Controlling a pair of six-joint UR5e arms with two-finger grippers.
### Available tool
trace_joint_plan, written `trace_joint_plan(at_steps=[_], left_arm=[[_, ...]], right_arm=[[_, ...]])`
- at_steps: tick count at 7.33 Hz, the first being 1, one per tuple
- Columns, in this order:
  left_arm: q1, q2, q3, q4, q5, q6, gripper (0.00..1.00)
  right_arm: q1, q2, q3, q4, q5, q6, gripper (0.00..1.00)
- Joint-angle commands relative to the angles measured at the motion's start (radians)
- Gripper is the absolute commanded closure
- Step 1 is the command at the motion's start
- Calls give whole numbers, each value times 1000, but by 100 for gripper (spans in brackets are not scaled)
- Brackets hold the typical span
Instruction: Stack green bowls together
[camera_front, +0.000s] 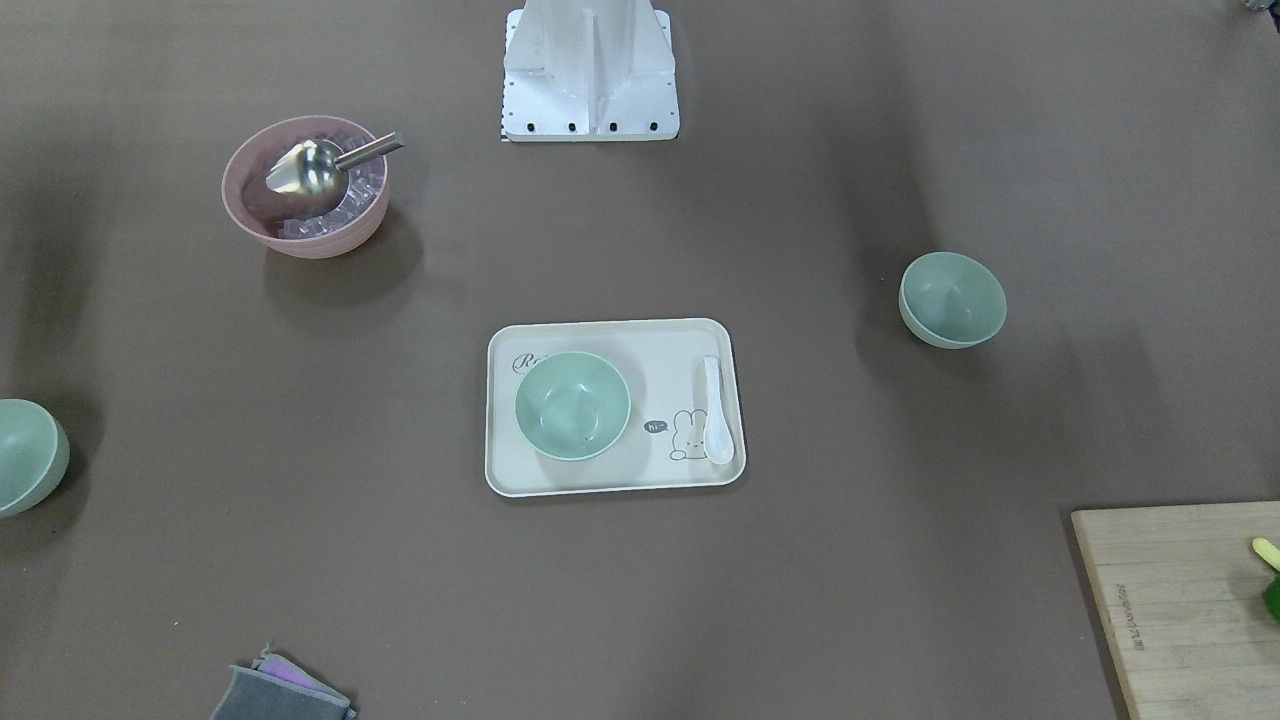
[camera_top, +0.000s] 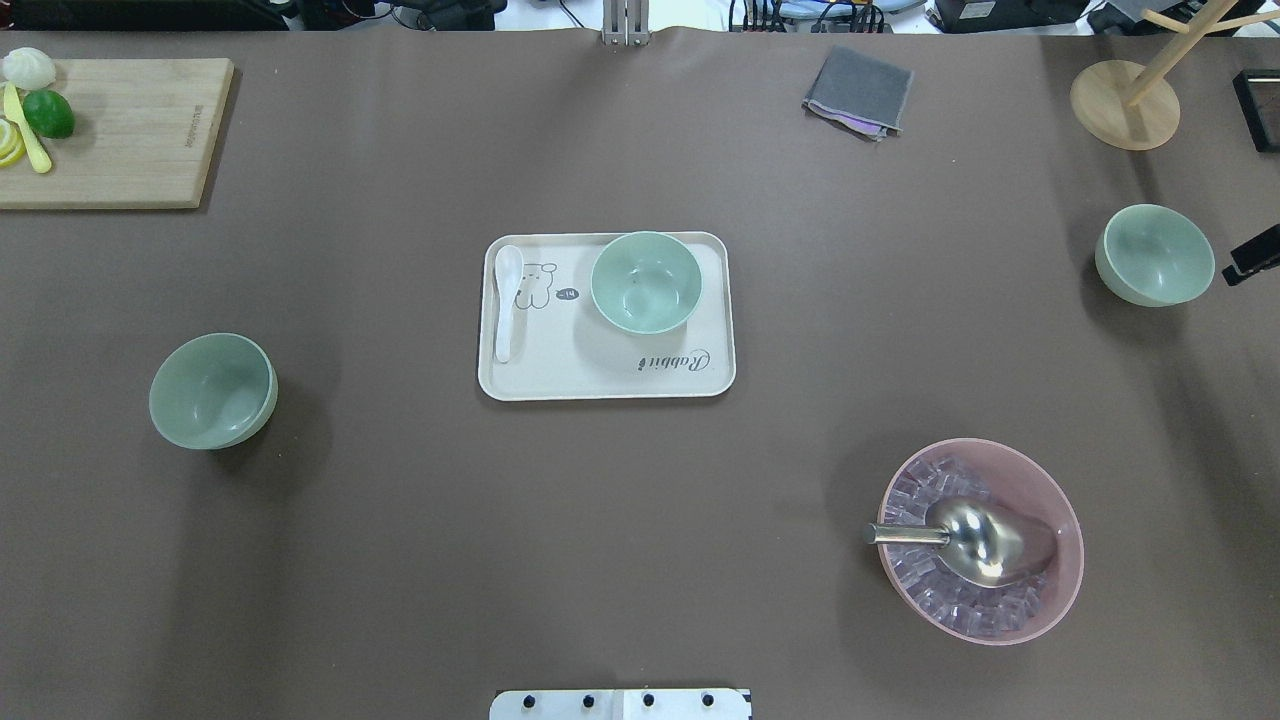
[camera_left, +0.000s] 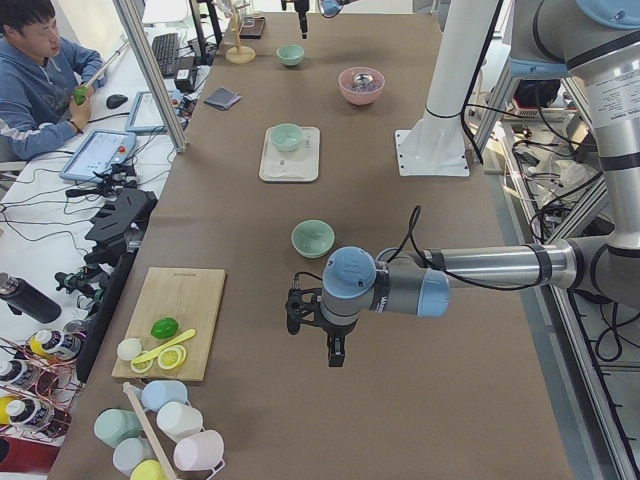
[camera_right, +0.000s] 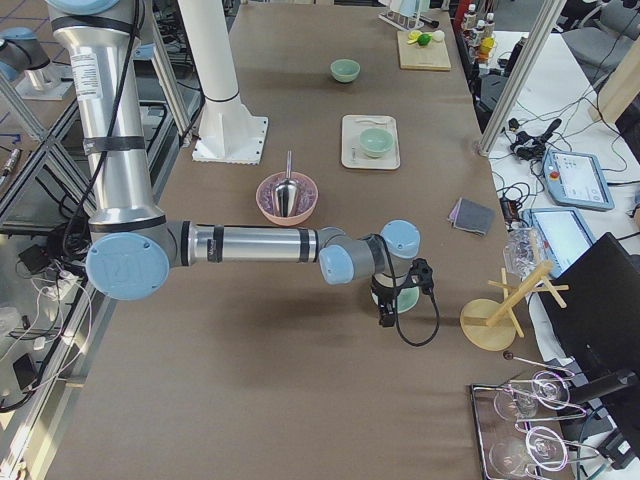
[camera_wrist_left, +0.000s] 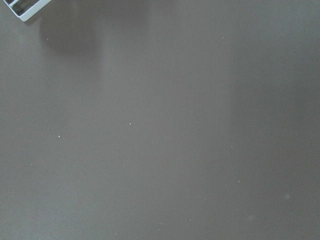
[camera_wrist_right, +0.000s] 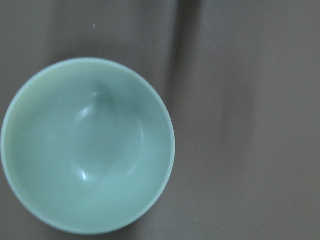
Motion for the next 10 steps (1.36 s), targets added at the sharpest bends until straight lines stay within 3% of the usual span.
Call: trace_joint_plan(at_steps=[1, 2, 3, 4, 5, 8, 10], left_arm=[[1, 3, -2, -12, 0, 2, 2], [1, 7, 0, -17, 0, 2, 2], [1, 7, 0, -17, 0, 3, 2], [1, 7, 2, -17, 2, 3, 2], [1, 9, 3, -17, 2, 2, 2], [28, -2, 0, -23, -36, -105, 3], [161, -34, 3, -134, -58, -355, 5]], right_arm=[[-61, 58, -107, 84, -2, 92, 4], [-78, 80, -153, 124, -4, 132, 9], [-77, 78, -161, 134, -1, 134, 29], [-77, 72, -161, 134, -2, 134, 59], [-77, 74, -163, 134, -1, 134, 100], [-75, 103, -114, 119, 12, 247, 100], [-77, 124, -1, 64, 86, 426, 100]])
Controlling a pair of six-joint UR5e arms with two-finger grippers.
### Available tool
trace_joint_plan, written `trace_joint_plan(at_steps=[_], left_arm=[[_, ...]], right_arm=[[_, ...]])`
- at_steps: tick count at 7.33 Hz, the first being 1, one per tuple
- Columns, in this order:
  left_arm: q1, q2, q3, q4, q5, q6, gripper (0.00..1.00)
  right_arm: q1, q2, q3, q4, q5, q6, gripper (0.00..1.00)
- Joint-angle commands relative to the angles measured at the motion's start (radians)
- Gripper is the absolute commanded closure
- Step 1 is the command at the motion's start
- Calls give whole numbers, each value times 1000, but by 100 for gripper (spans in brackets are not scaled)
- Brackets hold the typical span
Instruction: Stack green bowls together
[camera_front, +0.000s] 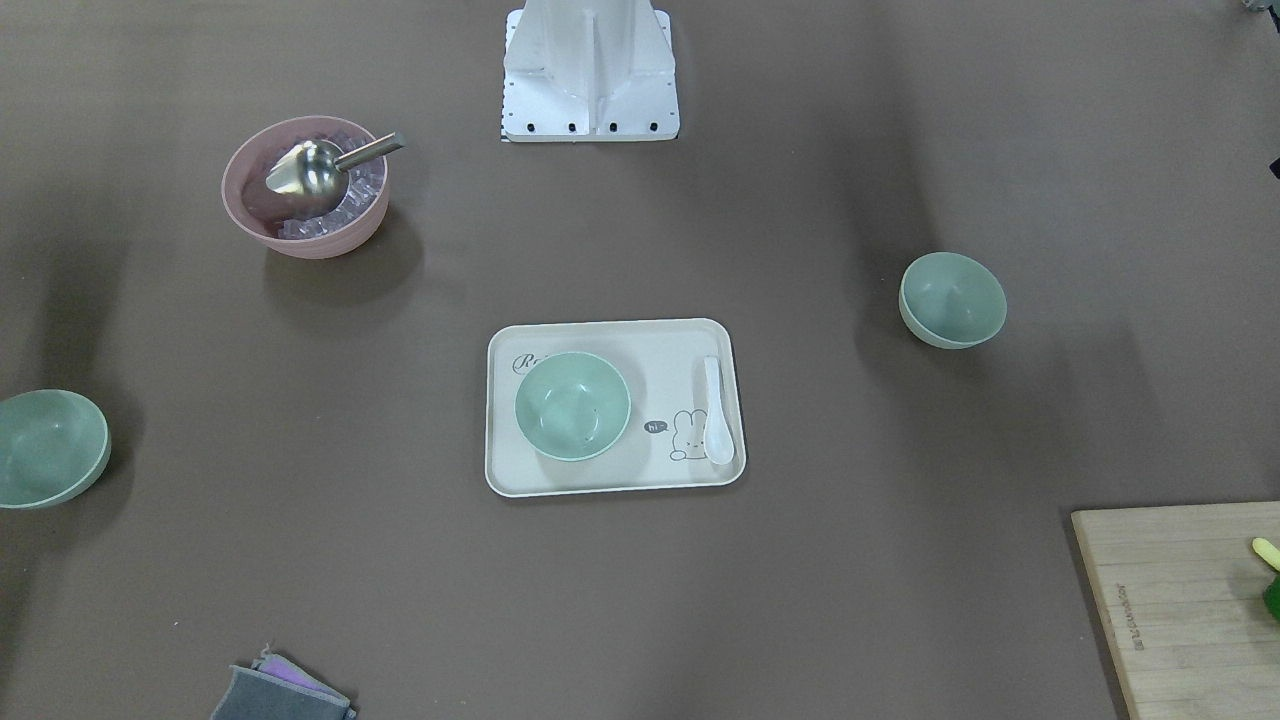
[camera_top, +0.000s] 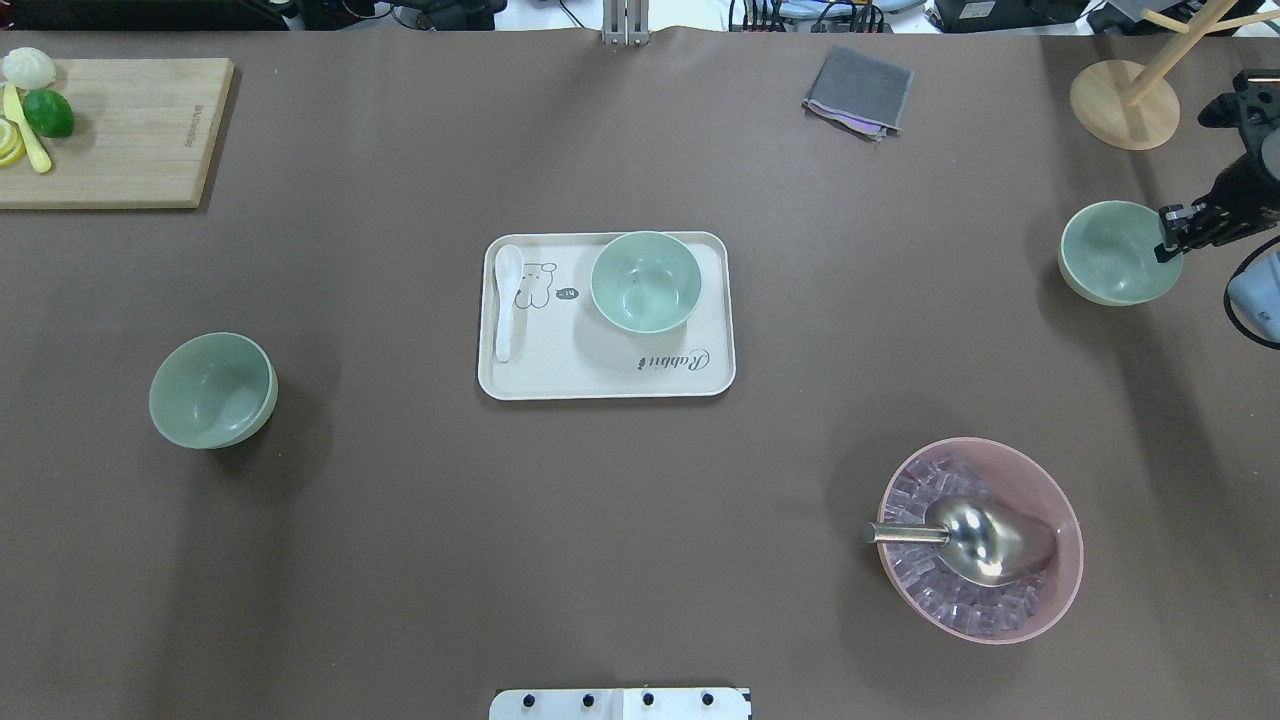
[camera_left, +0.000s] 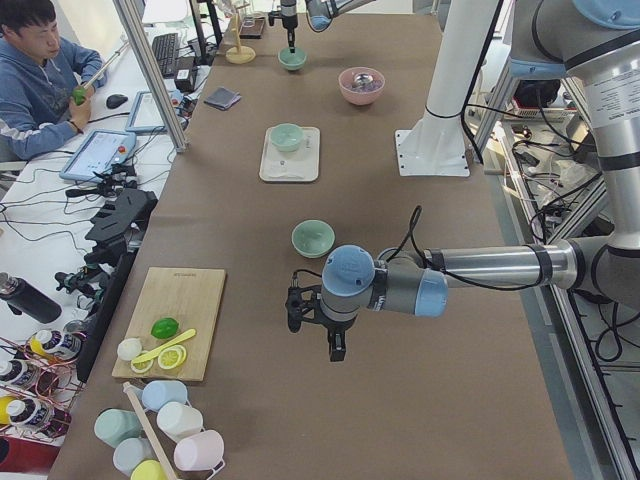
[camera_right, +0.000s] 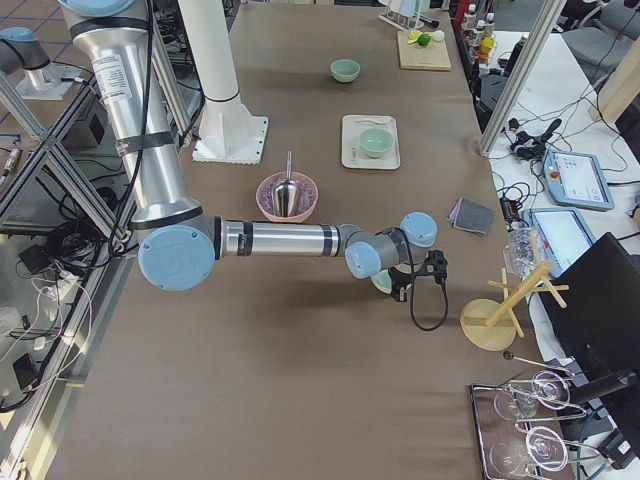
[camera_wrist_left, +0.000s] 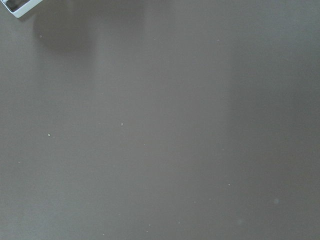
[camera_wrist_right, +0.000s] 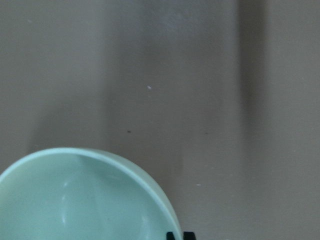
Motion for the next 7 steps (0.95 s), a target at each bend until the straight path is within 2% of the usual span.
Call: trace_joint_plan(at_steps=[1, 2, 4, 5, 7], left_arm=[[211, -61, 1, -175, 0, -405, 5], [329, -77, 3, -273, 61, -591, 2], [491, -158, 12, -312, 103, -796, 3], [569, -201, 33, -312, 126, -845, 11], [613, -250, 89, -314, 125, -860, 19]], right_arm=[[-25, 23, 185, -106, 68, 239, 100], [-80, 25, 291, -159, 64, 379, 100], [-212, 98, 385, -165, 52, 670, 100], [-267, 155, 392, -163, 27, 795, 100], [-344, 227, 389, -158, -23, 918, 100]])
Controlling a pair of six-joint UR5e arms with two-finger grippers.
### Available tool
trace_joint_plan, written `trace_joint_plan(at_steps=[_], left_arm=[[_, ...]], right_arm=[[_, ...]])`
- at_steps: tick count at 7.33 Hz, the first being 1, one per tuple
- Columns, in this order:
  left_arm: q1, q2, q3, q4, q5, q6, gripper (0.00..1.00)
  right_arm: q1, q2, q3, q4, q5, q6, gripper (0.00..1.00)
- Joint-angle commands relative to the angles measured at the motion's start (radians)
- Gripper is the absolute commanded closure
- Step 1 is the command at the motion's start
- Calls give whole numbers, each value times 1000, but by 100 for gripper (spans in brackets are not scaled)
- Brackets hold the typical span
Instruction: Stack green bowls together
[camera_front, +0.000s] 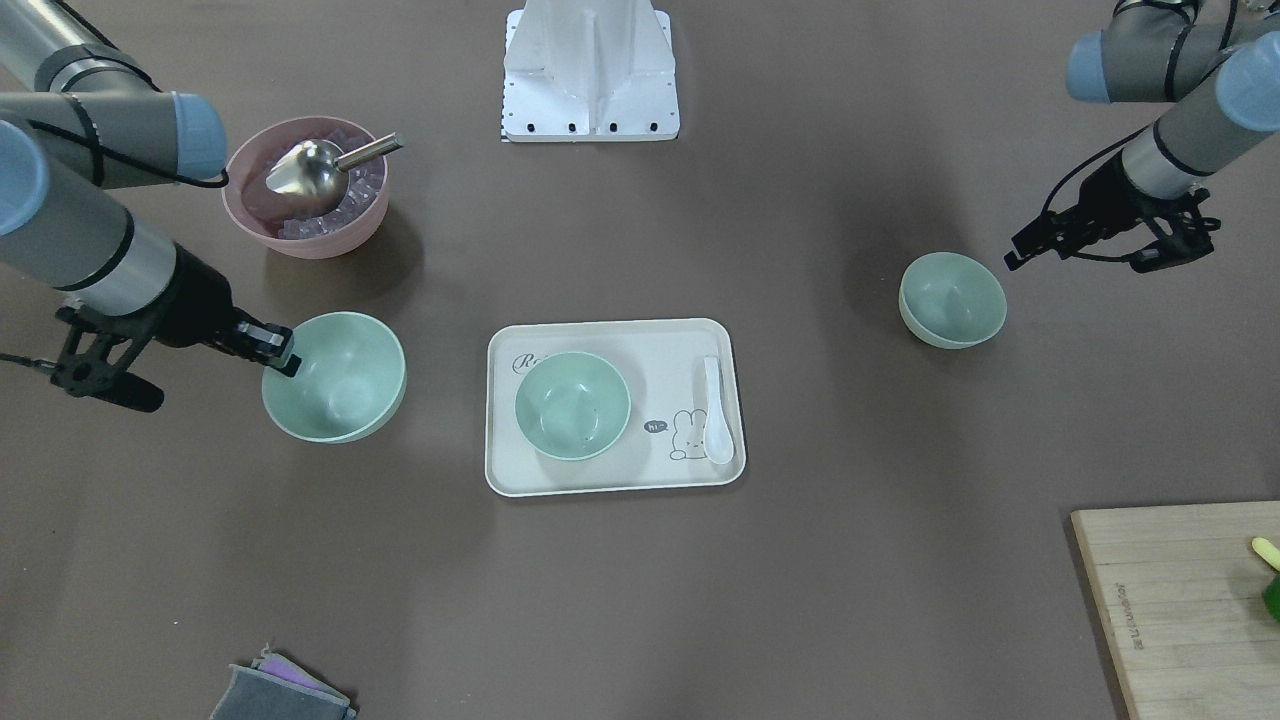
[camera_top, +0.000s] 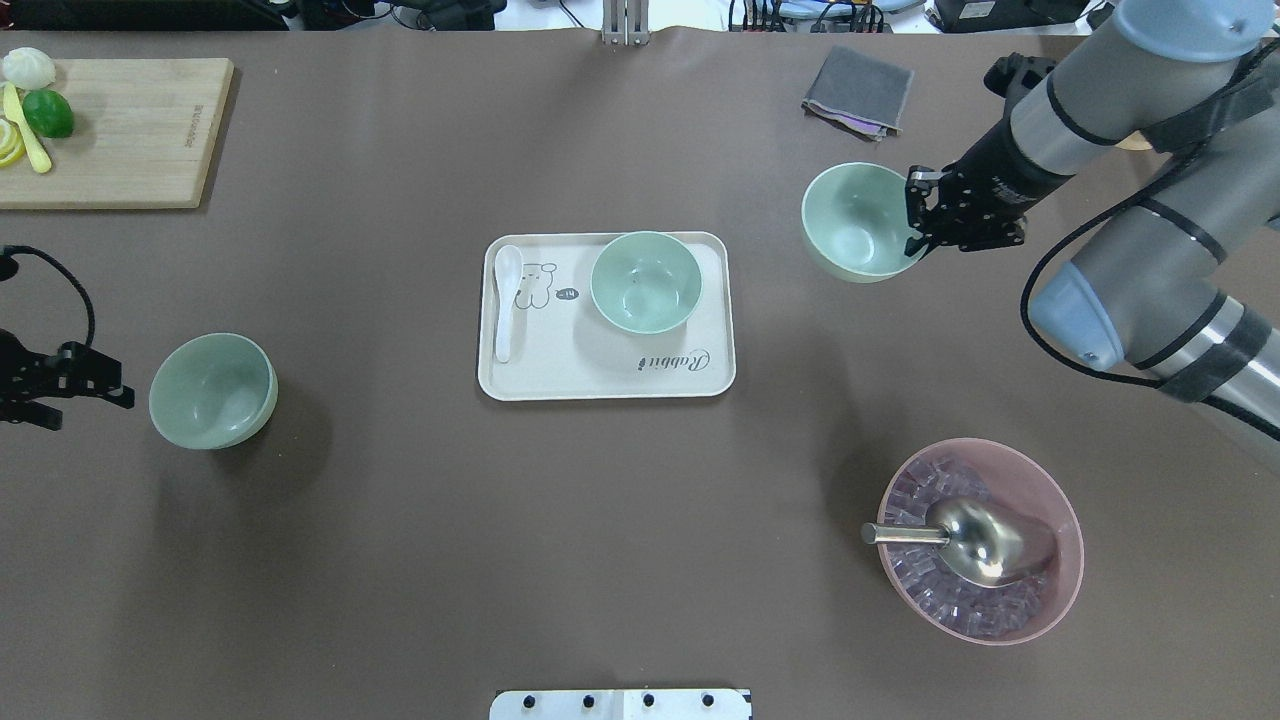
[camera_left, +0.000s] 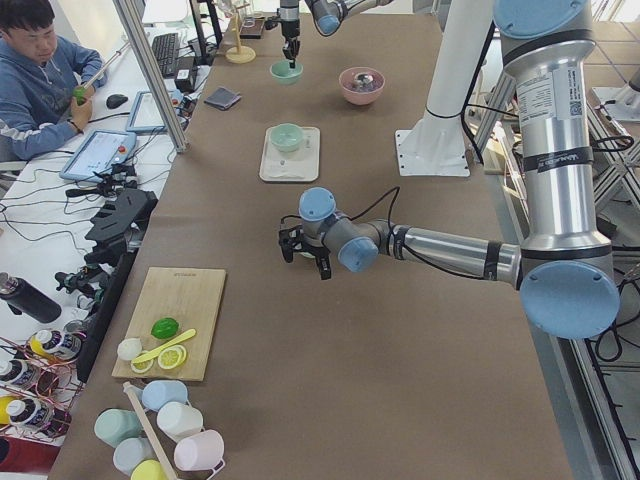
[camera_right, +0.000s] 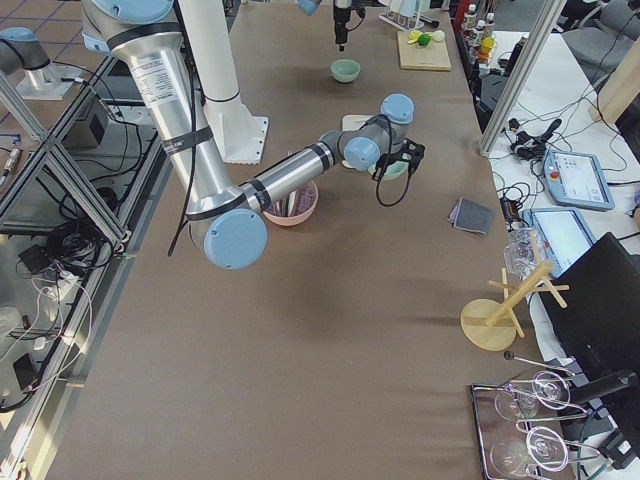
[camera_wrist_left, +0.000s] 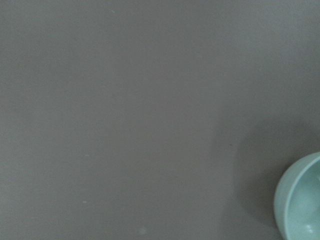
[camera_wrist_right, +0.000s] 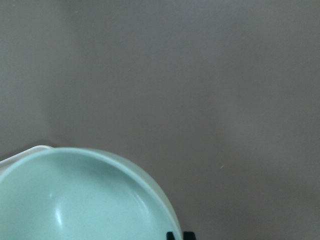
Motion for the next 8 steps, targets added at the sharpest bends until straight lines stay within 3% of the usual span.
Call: trace_joint_plan(at_steps=[1, 2, 3, 4, 8], left_arm=[[38, -69, 63, -2, 3, -21, 26], [38, -91, 80, -4, 3, -41, 38], [39, -94, 81, -4, 2, -55, 58], [39, -97, 81, -4, -4, -76, 98], [38, -108, 19, -5, -78, -113, 100]], right_arm=[[-80, 75, 2, 3, -54, 130, 100], [-96, 88, 2, 6, -57, 158, 100], [-131, 109, -4, 8, -92, 176, 100], [-154, 126, -9, 8, -123, 201, 100], [-228, 227, -95, 18, -221, 282, 100]])
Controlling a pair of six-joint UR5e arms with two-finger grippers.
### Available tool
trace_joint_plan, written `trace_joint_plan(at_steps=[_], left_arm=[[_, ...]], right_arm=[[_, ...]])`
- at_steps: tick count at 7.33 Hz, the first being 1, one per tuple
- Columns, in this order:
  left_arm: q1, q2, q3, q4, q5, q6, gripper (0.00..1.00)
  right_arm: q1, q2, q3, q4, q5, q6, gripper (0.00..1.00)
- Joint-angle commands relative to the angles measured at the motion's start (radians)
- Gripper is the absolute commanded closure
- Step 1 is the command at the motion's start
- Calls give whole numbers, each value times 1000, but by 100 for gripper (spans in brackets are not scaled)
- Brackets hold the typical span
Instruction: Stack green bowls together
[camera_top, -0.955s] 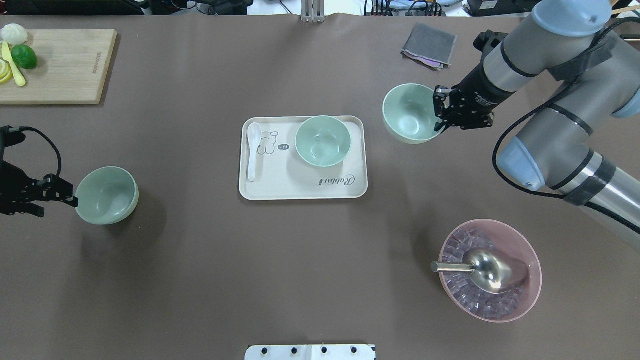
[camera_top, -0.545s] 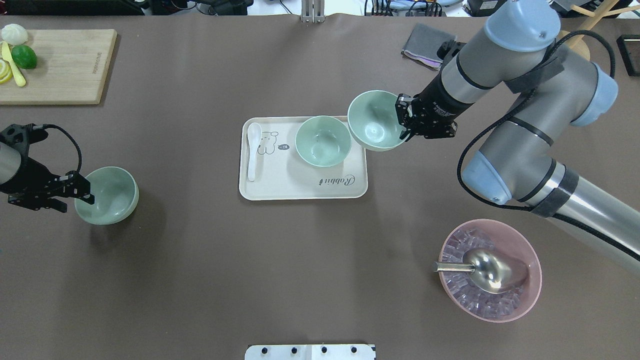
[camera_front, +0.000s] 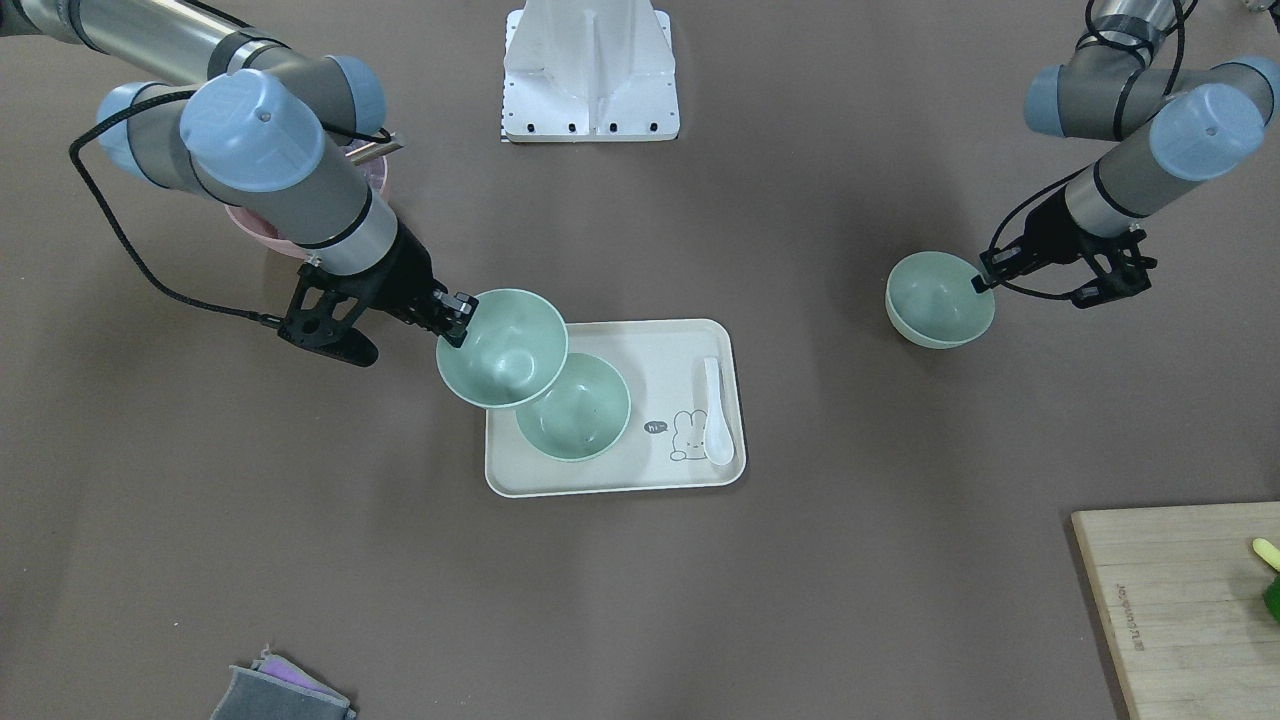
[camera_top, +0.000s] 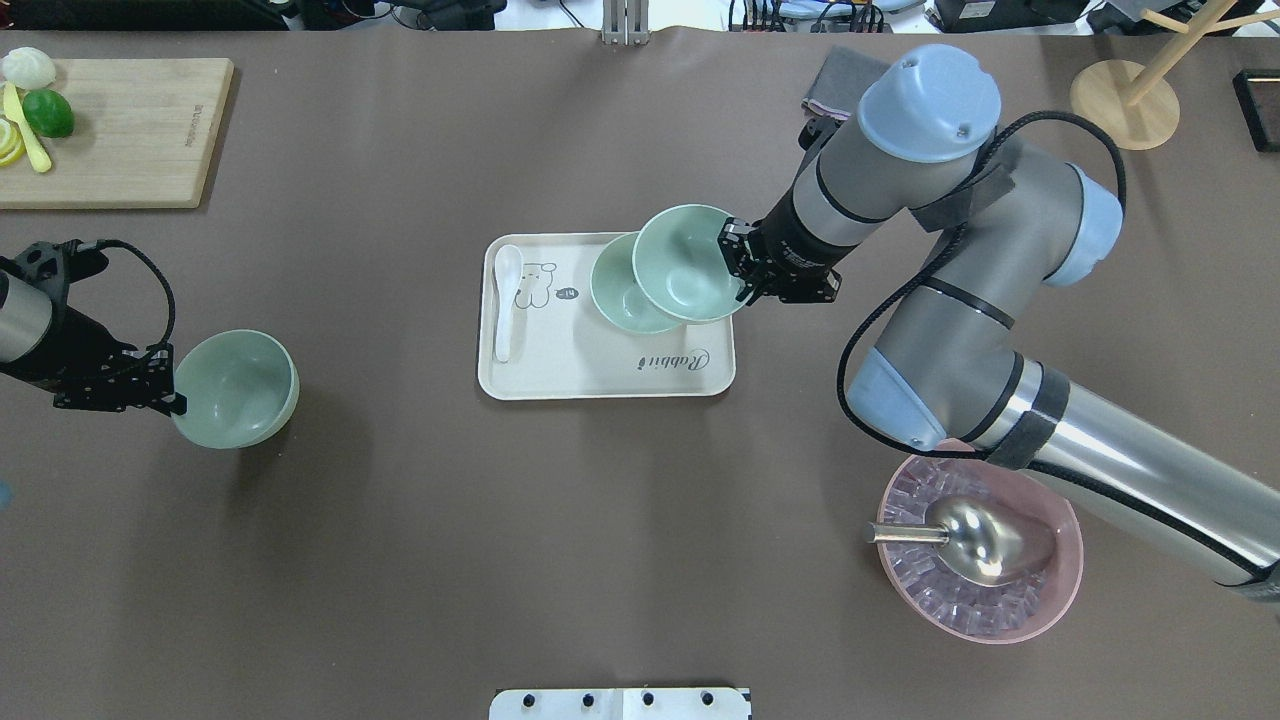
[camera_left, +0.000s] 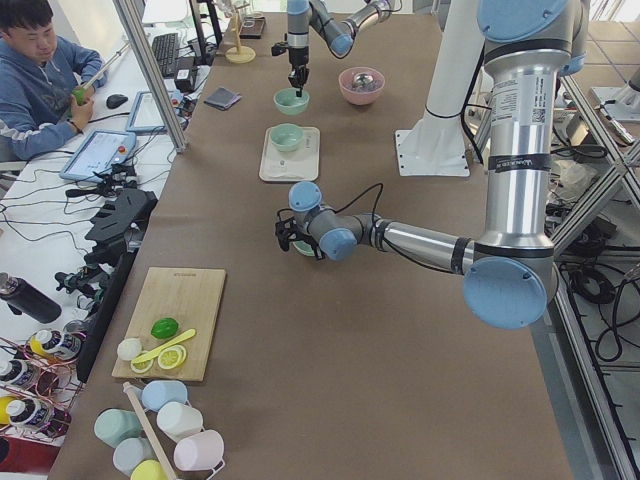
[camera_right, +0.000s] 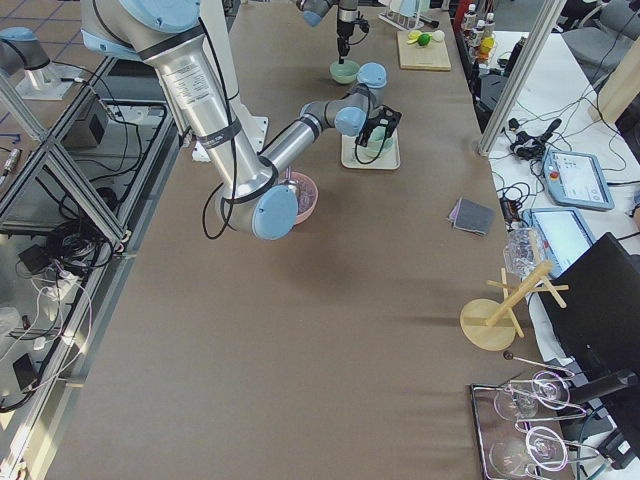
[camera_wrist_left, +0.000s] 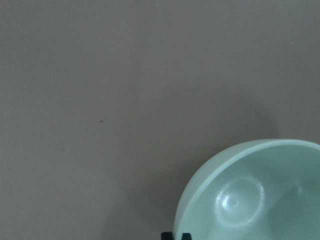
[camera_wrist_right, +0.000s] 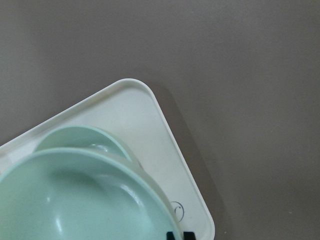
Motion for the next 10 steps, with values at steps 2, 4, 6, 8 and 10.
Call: trace_joint_plan(at_steps=[2, 4, 6, 8, 10], left_arm=[[1, -29, -53, 1, -32, -80, 100], [15, -68, -62, 2, -32, -157, 100], [18, -68, -65, 2, -32, -159, 100], [18, -97, -69, 7, -33, -174, 100], [50, -205, -64, 10, -27, -312, 100]], right_arm=[[-19, 68, -152, 145, -41, 67, 100], [-29, 85, -189, 183, -39, 101, 100], [-38, 90, -202, 184, -41, 111, 100], [-39, 93, -202, 183, -41, 97, 1], [-36, 102, -188, 183, -27, 103, 0]])
